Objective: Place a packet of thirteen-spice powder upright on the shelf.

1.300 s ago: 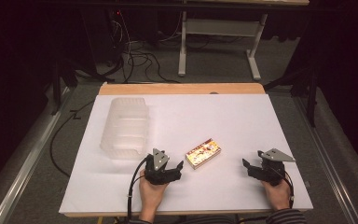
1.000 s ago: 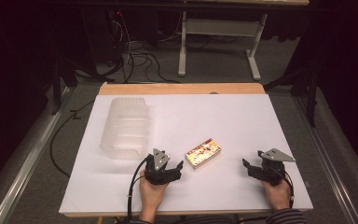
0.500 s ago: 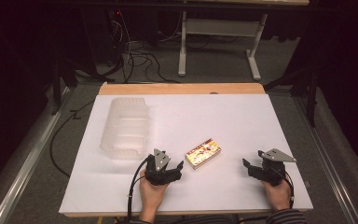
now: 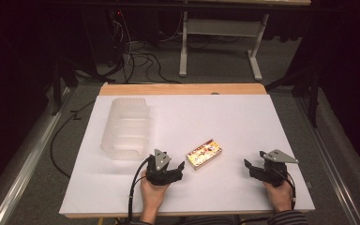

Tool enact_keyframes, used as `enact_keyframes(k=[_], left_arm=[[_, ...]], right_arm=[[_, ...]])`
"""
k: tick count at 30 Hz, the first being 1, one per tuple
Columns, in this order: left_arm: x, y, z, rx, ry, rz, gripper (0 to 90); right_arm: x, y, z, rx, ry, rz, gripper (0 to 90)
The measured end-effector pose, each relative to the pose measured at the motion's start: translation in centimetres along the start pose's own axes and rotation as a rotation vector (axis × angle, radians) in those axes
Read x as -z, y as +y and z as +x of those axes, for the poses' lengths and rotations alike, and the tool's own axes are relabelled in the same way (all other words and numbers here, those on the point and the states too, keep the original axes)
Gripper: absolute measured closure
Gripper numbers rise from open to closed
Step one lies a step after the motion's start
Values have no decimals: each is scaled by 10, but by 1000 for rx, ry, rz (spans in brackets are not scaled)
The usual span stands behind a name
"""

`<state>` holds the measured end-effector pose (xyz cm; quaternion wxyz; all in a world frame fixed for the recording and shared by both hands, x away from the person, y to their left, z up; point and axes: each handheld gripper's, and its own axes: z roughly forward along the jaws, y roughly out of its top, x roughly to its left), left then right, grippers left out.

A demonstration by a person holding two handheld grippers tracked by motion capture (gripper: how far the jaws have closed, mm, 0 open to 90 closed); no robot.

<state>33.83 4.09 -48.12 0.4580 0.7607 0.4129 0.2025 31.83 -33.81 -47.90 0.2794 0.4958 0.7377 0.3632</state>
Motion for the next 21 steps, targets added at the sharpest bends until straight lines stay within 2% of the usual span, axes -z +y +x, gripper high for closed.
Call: enact_keyframes(k=[5, 14, 17, 21], left_arm=[[3, 3, -6, -25, -8, 10, 236], [2, 12, -11, -28, -42, -8, 240], [3, 15, -12, -23, -40, -6, 241], [-1, 22, -16, -45, -46, 4, 233]], right_arm=[[1, 0, -1, 3, -1, -8, 269], [1, 0, -1, 7, 0, -11, 268], [1, 0, -1, 4, -1, -6, 268], [0, 0, 0, 1, 0, -2, 268]])
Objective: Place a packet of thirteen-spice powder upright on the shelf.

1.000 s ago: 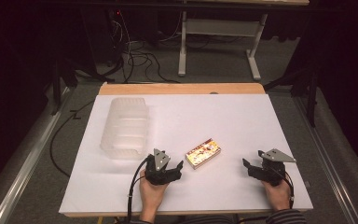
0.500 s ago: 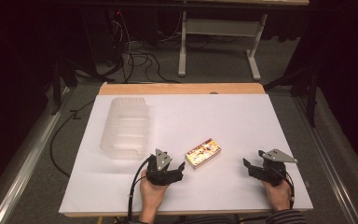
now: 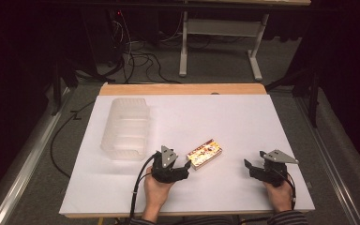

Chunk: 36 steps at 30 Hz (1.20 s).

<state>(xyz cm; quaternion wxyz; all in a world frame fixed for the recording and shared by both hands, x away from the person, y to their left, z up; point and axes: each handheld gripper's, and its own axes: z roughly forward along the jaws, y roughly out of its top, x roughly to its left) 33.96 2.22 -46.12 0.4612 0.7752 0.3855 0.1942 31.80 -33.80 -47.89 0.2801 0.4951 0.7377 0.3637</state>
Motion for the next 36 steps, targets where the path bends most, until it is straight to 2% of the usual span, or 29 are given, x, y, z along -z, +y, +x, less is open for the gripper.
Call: enact_keyframes(k=[6, 9, 17, 27, 36], left_arm=[[-3, 9, -4, -33, -9, 10, 223], [-4, 14, -5, -21, -20, -2, 218], [-11, 25, -9, -36, -45, 19, 207], [-28, 43, -17, -76, -77, 63, 187], [-48, 55, -25, -143, -85, 131, 184]], right_arm=[[0, 0, 0, -1, -3, -2, 268], [0, 0, -1, 0, 1, 2, 268], [0, 0, 0, -1, 0, 0, 268], [0, 0, -1, -2, 2, 5, 268], [0, 0, -1, -5, 6, 1, 268]])
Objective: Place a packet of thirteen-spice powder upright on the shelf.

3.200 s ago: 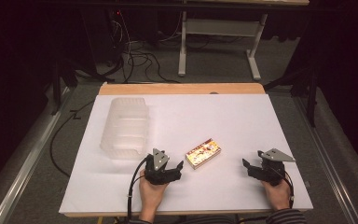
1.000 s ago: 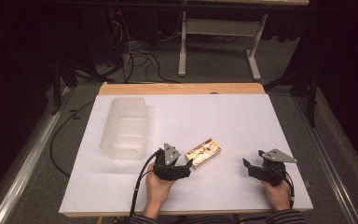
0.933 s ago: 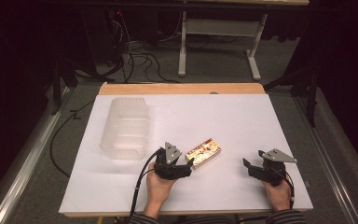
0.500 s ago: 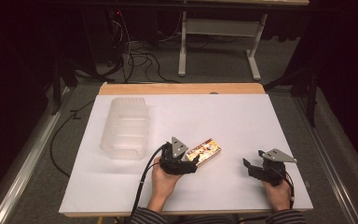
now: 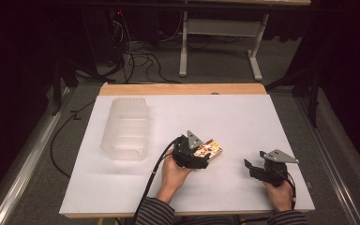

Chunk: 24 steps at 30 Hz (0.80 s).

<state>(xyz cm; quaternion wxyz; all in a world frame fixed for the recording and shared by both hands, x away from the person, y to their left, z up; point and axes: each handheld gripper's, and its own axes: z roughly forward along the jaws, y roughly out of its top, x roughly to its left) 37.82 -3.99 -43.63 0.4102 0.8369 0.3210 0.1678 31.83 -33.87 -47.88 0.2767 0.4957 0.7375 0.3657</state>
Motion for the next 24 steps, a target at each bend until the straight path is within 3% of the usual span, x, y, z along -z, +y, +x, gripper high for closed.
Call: enact_keyframes(k=[6, 14, 24], left_arm=[[-15, 13, -4, -36, -25, 37, 183], [-34, 24, -6, -38, -46, 71, 181], [-57, 23, -7, -39, -47, 133, 181]], right_arm=[[0, 0, -1, 5, -1, -4, 267], [0, 0, 0, 1, 1, 1, 267], [0, 0, -1, -4, 0, 5, 268]])
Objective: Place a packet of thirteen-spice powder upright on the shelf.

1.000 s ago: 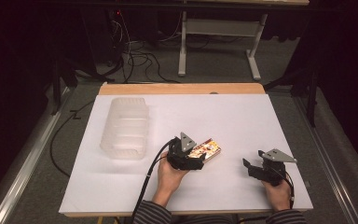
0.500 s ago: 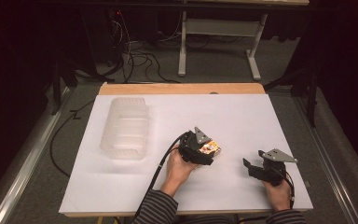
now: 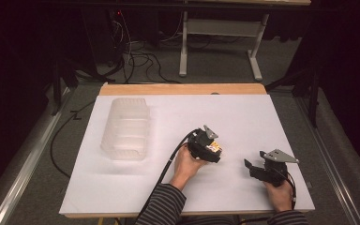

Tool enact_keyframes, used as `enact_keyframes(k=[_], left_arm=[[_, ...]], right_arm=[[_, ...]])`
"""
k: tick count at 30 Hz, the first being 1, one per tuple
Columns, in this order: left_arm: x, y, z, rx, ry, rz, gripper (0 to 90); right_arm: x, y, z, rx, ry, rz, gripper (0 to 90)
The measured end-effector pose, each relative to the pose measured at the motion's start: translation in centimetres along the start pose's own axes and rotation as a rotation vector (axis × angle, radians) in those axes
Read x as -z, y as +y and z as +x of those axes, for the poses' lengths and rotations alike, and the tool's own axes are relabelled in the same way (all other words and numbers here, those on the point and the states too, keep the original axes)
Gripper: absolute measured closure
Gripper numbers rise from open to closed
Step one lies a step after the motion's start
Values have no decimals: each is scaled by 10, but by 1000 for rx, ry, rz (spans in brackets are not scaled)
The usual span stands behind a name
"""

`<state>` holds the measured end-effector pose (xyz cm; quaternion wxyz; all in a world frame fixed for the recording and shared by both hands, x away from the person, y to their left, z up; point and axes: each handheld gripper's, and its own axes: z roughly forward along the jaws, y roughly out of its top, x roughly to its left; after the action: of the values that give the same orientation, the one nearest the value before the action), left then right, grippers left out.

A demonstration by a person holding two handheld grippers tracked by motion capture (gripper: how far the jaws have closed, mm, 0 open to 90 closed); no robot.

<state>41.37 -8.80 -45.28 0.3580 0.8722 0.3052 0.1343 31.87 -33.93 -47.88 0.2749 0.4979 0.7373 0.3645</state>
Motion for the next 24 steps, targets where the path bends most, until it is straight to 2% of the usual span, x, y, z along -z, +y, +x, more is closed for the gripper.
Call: enact_keyframes(k=[16, 20, 24], left_arm=[[-23, 1, -2, -6, 7, 46, 196], [-25, 0, -1, -7, 14, 58, 226], [-24, 0, -1, -3, 18, 56, 294]], right_arm=[[0, 0, 0, 3, 2, -2, 266], [0, 0, -1, 5, 1, -2, 266], [0, 0, 0, 3, 4, -4, 266]])
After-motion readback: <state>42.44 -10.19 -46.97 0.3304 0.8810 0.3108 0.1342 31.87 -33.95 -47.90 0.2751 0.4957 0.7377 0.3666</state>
